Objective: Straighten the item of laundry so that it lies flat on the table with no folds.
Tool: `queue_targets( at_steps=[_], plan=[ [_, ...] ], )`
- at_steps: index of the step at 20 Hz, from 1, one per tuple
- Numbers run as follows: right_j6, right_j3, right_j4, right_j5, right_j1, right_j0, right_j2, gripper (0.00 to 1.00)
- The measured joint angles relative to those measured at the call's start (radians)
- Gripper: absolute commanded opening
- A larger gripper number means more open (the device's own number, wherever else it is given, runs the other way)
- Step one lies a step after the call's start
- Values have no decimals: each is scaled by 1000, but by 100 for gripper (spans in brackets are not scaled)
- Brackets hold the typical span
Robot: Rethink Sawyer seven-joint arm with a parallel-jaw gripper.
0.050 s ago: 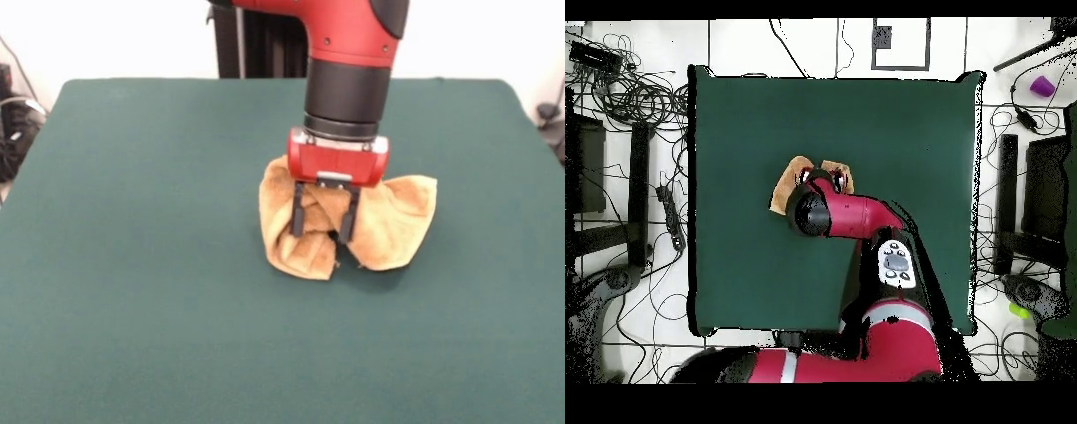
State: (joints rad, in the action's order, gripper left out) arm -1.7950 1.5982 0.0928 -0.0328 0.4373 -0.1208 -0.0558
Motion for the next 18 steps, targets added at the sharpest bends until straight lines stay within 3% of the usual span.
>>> queue_targets(
  at_steps=[18],
  plan=[
    [0,184,160,193,23,-142,78,100]
  ],
)
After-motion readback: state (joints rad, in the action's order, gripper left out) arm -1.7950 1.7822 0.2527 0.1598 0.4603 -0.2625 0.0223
